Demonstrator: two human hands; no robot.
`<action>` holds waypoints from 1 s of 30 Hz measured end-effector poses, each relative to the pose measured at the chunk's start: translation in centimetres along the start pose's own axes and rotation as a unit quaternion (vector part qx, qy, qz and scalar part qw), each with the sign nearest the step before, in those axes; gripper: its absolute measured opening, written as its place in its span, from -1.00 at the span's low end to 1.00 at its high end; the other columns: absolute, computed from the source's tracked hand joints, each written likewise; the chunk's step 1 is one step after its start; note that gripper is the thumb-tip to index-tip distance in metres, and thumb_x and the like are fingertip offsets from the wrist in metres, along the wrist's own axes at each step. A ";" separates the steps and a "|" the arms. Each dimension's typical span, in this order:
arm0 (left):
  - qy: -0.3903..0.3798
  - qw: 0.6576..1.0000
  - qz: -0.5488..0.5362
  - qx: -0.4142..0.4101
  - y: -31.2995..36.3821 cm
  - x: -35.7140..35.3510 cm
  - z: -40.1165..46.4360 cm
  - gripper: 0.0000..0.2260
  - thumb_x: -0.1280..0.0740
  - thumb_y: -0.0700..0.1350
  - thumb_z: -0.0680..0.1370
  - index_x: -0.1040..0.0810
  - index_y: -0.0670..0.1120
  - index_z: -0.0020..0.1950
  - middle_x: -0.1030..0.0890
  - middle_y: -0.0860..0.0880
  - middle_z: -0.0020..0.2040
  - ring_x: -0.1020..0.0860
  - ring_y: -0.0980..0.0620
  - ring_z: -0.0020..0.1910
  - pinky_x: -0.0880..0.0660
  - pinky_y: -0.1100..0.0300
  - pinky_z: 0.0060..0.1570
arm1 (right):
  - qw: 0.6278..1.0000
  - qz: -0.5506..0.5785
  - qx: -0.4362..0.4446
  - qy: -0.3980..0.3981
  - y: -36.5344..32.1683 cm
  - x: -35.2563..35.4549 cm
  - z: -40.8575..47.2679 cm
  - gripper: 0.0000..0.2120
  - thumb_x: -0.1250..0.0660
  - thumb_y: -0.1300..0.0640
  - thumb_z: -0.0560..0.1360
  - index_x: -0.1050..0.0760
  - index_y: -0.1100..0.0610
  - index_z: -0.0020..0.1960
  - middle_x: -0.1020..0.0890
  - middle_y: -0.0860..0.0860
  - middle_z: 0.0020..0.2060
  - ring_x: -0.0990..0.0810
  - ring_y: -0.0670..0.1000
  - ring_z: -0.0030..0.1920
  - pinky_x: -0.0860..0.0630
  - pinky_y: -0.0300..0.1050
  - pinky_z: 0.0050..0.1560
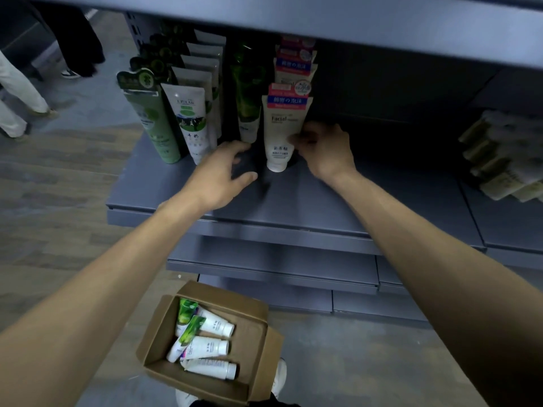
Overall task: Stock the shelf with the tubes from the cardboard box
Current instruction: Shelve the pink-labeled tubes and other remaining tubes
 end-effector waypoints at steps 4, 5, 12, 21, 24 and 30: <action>0.025 1.000 0.004 0.013 -0.8 1.2 -1.1 -0.54 -0.42 -0.06 0.53 -0.43 -0.05 0.41 -0.55 -0.02 0.30 -0.54 0.07 0.23 -0.51 0.04 0.24 | 0.999 0.035 -0.019 0.014 0.5 -0.2 1.4 -0.79 -0.36 0.10 0.55 -0.61 0.19 0.11 -0.70 0.07 -0.01 -0.67 0.00 -0.02 -0.60 -0.16 0.01; 0.026 1.000 0.004 0.013 -0.8 1.4 -1.3 -0.56 -0.42 -0.05 0.53 -0.44 -0.04 0.39 -0.56 -0.01 0.29 -0.55 0.08 0.22 -0.52 0.05 0.22 | 0.999 0.026 -0.016 0.017 0.5 -0.2 1.7 -0.79 -0.36 0.09 0.56 -0.61 0.18 0.12 -0.69 0.06 -0.01 -0.66 -0.02 -0.03 -0.57 -0.23 -0.05; 0.079 0.995 -0.043 0.034 -1.3 2.5 -4.1 -0.66 -0.38 -0.12 0.54 -0.50 -0.06 0.32 -0.59 0.07 0.18 -0.56 0.17 0.15 -0.50 0.34 0.02 | 0.999 -0.026 -0.011 0.037 0.8 0.1 3.4 -0.78 -0.32 0.03 0.57 -0.59 0.12 0.14 -0.68 0.02 0.03 -0.62 -0.03 0.02 -0.54 -0.23 -0.02; 0.086 0.995 -0.020 0.035 -0.9 0.5 -5.5 -0.64 -0.37 -0.13 0.53 -0.49 -0.04 0.32 -0.59 0.07 0.22 -0.56 0.12 0.19 -0.57 0.07 0.12 | 1.000 -0.019 -0.016 0.018 1.0 0.1 3.5 -0.76 -0.36 0.00 0.55 -0.60 0.10 0.15 -0.68 0.01 0.04 -0.62 0.07 0.09 -0.56 0.04 0.18; 0.080 0.996 -0.001 0.028 -0.5 0.7 -5.6 -0.64 -0.37 -0.12 0.52 -0.48 -0.03 0.32 -0.59 0.07 0.21 -0.56 0.11 0.19 -0.58 0.03 0.11 | 1.000 -0.008 -0.024 0.017 1.1 0.1 3.3 -0.76 -0.36 0.00 0.55 -0.60 0.10 0.13 -0.68 0.02 0.03 -0.63 0.08 0.07 -0.55 0.07 0.18; 0.063 0.997 0.042 0.021 -0.4 1.4 -6.8 -0.65 -0.38 -0.11 0.52 -0.49 -0.06 0.30 -0.61 0.04 0.18 -0.57 0.09 0.16 -0.59 -0.01 0.08 | 0.998 -0.042 -0.035 -0.015 1.0 -0.2 2.7 -0.67 -0.38 -0.06 0.52 -0.57 0.13 0.17 -0.66 0.04 0.10 -0.60 0.05 0.16 -0.51 -0.12 0.17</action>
Point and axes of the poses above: each hand's wrist, its own z-axis towards the middle knuckle, its own x-axis out of the back of the hand, y = z × x, the point moved 8 cm from there along z, towards the middle knuckle
